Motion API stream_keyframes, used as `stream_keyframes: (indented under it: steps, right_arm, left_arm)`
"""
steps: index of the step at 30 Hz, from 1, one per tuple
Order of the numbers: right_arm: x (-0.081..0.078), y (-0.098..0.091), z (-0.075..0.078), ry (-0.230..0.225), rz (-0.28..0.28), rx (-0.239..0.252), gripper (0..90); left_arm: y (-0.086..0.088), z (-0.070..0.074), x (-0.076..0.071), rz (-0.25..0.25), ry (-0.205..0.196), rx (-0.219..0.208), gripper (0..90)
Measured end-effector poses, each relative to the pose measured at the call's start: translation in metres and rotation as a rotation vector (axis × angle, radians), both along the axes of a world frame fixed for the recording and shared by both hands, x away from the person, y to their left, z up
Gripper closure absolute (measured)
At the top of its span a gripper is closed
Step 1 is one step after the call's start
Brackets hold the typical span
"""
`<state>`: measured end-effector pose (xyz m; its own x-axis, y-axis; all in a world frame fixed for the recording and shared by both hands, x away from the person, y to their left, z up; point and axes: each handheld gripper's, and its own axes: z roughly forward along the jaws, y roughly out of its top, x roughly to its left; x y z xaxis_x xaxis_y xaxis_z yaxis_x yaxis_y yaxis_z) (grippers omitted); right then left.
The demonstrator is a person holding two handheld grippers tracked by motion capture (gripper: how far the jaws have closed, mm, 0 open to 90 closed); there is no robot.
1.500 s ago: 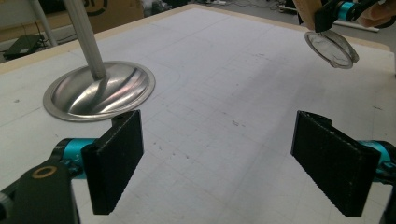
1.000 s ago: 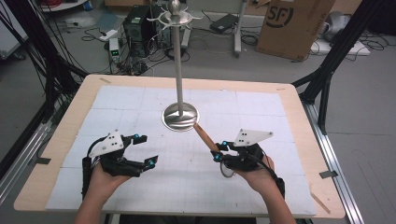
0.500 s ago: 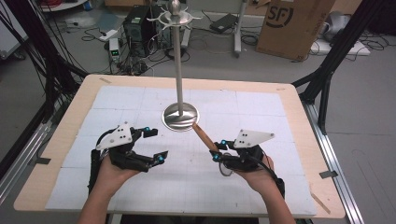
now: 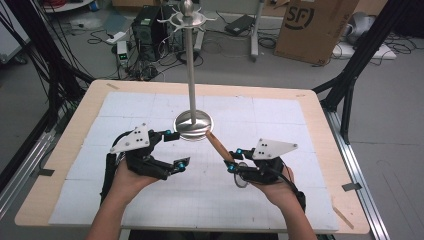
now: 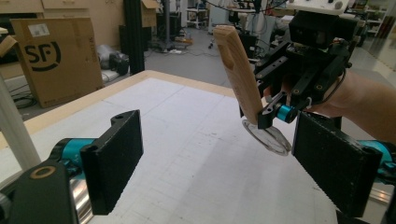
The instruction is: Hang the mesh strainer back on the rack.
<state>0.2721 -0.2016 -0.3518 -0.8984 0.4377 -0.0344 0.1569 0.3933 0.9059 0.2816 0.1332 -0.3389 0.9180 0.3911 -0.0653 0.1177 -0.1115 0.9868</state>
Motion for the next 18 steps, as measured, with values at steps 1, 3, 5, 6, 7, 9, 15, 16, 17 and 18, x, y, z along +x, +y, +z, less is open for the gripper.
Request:
stream_keyframes:
  steps: [1,3,5,6,7,9,15,16,17,18]
  right_arm:
    - [0.000,0.001,0.001,-0.001,0.004,0.002,68.7]
    - [0.000,0.004,0.002,-0.010,0.017,0.005,68.7]
    - [0.000,0.006,0.004,-0.014,0.028,0.012,68.7]
    - [0.000,0.007,0.005,-0.016,0.035,0.012,68.7]
    - [0.000,0.008,0.005,-0.019,0.040,0.019,68.7]
    - [0.000,0.010,0.007,-0.025,0.049,0.026,68.7]
    - [-0.003,0.016,0.011,-0.039,0.089,0.025,68.7]
    - [-0.003,0.017,0.011,-0.034,0.092,0.029,68.7]
    - [-0.003,0.017,0.011,-0.033,0.097,0.031,68.7]
    - [-0.003,0.018,0.012,-0.032,0.101,0.030,68.7]
  left_arm:
    - [-0.001,0.001,0.000,-0.001,-0.005,0.000,17.0]
    - [-0.004,0.003,0.001,-0.008,-0.007,-0.008,17.0]
    - [-0.008,0.005,0.001,-0.014,-0.011,-0.009,17.1]
    - [-0.010,0.005,0.001,-0.017,-0.016,-0.006,17.1]
    - [-0.012,0.006,0.001,-0.019,-0.015,-0.004,17.1]
    - [-0.015,0.007,0.002,-0.024,-0.016,-0.001,17.1]
    - [-0.026,0.010,0.004,-0.055,-0.017,-0.005,17.4]
    - [-0.028,0.010,0.004,-0.057,-0.016,-0.008,17.4]
    - [-0.029,0.010,0.004,-0.059,-0.018,-0.005,17.4]
    - [-0.031,0.011,0.005,-0.063,-0.024,-0.003,17.4]
